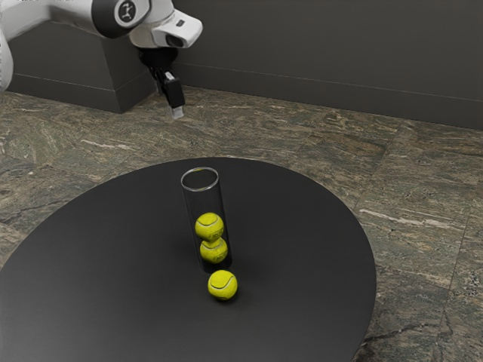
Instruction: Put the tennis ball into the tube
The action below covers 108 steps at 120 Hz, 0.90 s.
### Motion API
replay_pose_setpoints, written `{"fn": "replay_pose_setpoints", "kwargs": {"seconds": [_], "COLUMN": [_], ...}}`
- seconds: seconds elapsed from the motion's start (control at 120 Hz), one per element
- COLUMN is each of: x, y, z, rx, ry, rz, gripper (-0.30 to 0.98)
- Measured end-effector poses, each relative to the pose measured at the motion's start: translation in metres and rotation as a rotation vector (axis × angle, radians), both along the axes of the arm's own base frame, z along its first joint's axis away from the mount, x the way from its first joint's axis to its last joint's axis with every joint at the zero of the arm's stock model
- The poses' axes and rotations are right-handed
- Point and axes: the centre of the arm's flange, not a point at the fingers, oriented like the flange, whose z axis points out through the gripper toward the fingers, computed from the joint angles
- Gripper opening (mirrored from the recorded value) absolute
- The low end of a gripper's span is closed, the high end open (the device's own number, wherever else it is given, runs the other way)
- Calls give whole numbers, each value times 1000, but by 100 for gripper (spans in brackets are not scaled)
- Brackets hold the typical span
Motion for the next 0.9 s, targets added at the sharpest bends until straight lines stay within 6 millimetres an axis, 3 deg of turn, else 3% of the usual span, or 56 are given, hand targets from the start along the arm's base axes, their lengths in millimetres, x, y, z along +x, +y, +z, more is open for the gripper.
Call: {"fn": "replay_pose_setpoints", "kwargs": {"seconds": [0.133, 0.217, 0.333, 0.433, 0.542, 0.675, 0.9], "x": [-7, -35, -74, -100, -121, -128, -143], "y": [-1, -12, -45, -73, -80, -81, -104], "z": [-6, -8, -26, -56, -97, -150, -229], "rx": [8, 22, -6, -64, -113, -193, -262], "ry": [23, 51, 112, 174, 205, 210, 189], "rz": [-12, -32, -79, -101, -64, 12, 120], "gripper": [69, 69, 69, 69, 69, 69, 69]}}
